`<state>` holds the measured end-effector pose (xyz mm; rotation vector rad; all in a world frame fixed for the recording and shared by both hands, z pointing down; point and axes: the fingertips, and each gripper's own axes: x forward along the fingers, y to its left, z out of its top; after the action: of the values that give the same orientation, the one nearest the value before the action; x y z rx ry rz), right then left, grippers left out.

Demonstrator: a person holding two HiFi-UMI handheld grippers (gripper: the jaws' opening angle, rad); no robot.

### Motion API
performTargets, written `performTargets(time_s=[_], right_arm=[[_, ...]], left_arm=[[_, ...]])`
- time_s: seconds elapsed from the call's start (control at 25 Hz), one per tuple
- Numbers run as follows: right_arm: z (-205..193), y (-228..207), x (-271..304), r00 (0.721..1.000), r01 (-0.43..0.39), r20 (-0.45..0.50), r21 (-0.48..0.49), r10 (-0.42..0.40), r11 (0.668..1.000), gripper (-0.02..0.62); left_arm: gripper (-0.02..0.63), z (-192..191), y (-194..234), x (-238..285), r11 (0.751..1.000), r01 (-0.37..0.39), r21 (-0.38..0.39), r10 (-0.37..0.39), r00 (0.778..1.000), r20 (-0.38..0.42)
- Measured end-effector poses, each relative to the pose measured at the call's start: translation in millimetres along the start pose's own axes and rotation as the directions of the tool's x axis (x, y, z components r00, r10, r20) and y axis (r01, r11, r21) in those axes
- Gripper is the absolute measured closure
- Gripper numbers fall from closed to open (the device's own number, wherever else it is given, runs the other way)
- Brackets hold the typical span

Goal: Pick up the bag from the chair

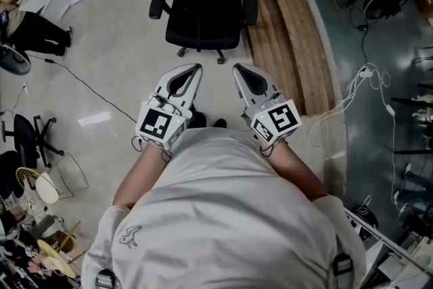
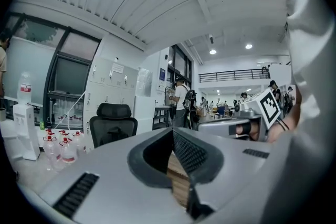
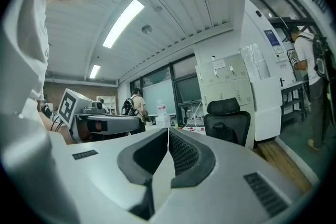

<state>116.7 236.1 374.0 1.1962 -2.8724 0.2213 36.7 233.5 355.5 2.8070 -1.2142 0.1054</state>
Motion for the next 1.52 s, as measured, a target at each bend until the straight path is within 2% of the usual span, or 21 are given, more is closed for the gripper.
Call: performTargets(time_s=[0.24,0.52,0.8,1.12,1.52], right_arm=[[6.8,-10.6,37.0,1.000,0.025,-0.004,0.008,-0.025,1.000,0.561],[27.3,-19.2,100.0,0.999,0.037,0.012,0.011,-0.037,0.999,0.561],[34.3,-14.2,152.0,0.999,0.051,0.013,0.035,-0.052,0.998,0.561],[34.5,-16.4,186.6,1.000,0.014,0.000,0.041,-0.014,0.999,0.561],[31.1,-58.0,237.6,0.999,-0.051,0.001,0.102,0.051,0.994,0.561]], left_arm=[[0.598,10.2,34.8,17.3,0.999,0.039,0.008,-0.039,0.999,0.007],[0.598,35.8,99.4,32.3,0.997,0.063,0.046,-0.064,0.998,0.018],[0.598,42.6,149.4,27.4,0.993,0.093,0.067,-0.094,0.995,0.020],[0.598,38.5,179.9,32.3,0.996,0.073,0.053,-0.074,0.997,0.008],[0.598,30.1,224.7,64.6,0.999,0.001,0.044,0.000,1.000,-0.029]])
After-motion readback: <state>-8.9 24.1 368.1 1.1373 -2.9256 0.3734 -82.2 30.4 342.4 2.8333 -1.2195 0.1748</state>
